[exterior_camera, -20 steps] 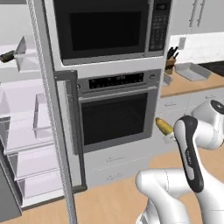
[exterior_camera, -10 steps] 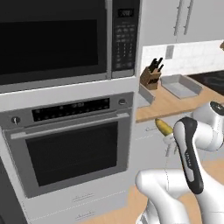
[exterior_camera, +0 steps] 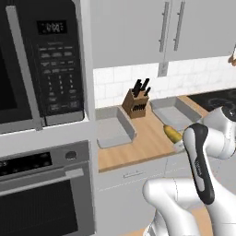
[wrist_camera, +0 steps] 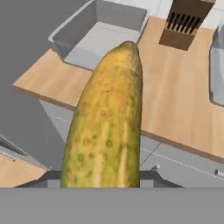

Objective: Place one cucumber and one chicken drumstick in each tupperware on the nearby counter, to pack two identical lunches.

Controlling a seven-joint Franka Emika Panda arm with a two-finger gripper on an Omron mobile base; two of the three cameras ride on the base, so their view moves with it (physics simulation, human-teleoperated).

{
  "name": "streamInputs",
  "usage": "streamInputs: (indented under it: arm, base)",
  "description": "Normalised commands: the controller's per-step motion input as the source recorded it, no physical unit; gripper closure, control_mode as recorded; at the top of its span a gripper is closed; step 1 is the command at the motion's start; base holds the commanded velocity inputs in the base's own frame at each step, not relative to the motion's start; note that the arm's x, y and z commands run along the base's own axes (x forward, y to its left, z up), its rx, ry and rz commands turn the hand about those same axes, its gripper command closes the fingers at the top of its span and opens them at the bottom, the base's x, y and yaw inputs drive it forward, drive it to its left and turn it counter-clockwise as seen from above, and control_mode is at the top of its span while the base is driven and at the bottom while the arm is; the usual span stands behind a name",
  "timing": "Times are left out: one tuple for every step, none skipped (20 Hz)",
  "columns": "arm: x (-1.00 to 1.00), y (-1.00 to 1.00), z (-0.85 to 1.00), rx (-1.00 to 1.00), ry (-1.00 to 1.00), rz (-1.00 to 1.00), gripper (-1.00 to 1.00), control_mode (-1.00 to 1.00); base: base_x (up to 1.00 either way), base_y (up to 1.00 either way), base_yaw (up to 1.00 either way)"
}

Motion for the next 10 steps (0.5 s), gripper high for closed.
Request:
streamInputs:
  arm:
    - [0.0,0.0,0.0,0.0,0.0,0.0,1.0,1.0]
    - [0.0,0.0,0.0,0.0,0.0,0.0,1.0,1.0]
    - [0.0,0.0,0.0,0.0,0.0,0.0,1.0,1.0]
    - [0.0,0.0,0.0,0.0,0.0,0.0,1.0,1.0]
    - [0.0,0.0,0.0,0.0,0.0,0.0,1.0,1.0]
    - [0.0,0.0,0.0,0.0,0.0,0.0,1.0,1.0]
    - [0.0,0.0,0.0,0.0,0.0,0.0,1.0,1.0]
    - [0.0,0.0,0.0,0.0,0.0,0.0,1.0,1.0]
    - [0.94,-0.34,-0.29,0.04,0.0,0.09,1.0,-1.0]
    - [0.93,-0.22,-0.4,0.01,0.0,0.06,1.0,-1.0]
  base:
    - [1.0,-1.0,0.11]
    - [1.0,-0.99,0.13]
    - [1.0,-0.93,0.13]
    - [1.0,-0.85,0.14]
    - [1.0,-0.81,0.15]
    - [1.0,-0.71,0.15]
    - [1.0,-0.61,0.15]
    - [0.99,-0.49,0.14]
    - [0.0,0.0,0.0]
    - [0.0,0.0,0.0]
